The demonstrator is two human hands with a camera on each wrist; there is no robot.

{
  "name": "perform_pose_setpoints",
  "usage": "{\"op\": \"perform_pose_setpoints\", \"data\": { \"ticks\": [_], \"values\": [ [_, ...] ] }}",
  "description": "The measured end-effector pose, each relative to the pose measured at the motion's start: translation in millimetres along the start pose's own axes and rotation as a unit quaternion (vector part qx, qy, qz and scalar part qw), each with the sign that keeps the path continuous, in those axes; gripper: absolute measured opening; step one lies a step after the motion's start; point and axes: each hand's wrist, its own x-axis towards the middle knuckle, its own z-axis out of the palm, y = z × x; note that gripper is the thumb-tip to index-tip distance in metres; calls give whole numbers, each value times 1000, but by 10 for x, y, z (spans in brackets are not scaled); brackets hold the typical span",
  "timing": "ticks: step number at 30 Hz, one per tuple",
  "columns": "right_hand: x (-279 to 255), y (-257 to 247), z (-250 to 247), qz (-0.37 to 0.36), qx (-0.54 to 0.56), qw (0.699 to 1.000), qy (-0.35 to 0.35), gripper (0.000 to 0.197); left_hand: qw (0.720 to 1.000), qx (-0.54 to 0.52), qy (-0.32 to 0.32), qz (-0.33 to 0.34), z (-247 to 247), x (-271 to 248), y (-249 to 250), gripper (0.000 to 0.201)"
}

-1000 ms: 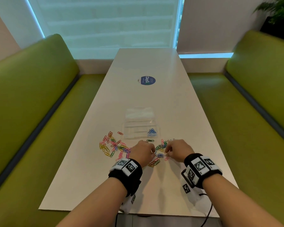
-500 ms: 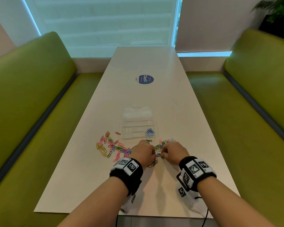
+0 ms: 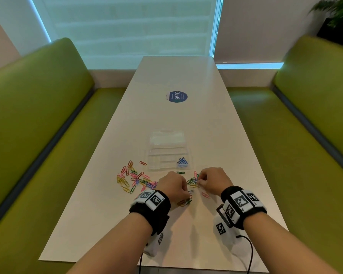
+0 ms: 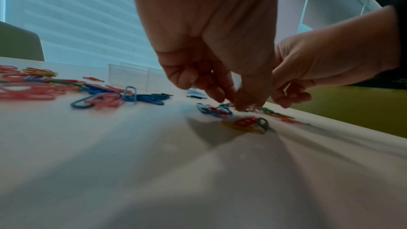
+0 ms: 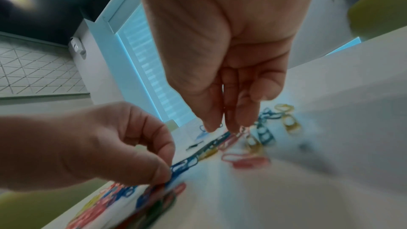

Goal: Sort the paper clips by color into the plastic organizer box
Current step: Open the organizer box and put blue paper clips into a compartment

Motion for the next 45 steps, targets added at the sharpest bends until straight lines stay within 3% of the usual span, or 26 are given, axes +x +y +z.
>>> {"op": "perform_pose_setpoints", "data": {
  "ticks": [7, 16, 24, 32, 45],
  "values": [
    [295, -260, -147, -8, 21, 998, 60, 18, 997, -23, 69, -11, -177, -46, -168, 7],
    [533, -439, -109, -9, 32, 998, 58, 29, 992, -40, 110, -36, -248, -101, -294, 9],
    [430, -259, -154, 11, 52, 995, 79, 29, 991, -55, 123, -27, -239, -55, -296, 13],
    [208, 181, -210, 60, 41, 995, 73, 25, 976, -57, 205, -40, -352, 202, -146, 14],
    [59, 313, -199, 90, 2, 995, 42, 20, 980, -28, 185, -64, -395, 512, 11, 25]
  ]
}}
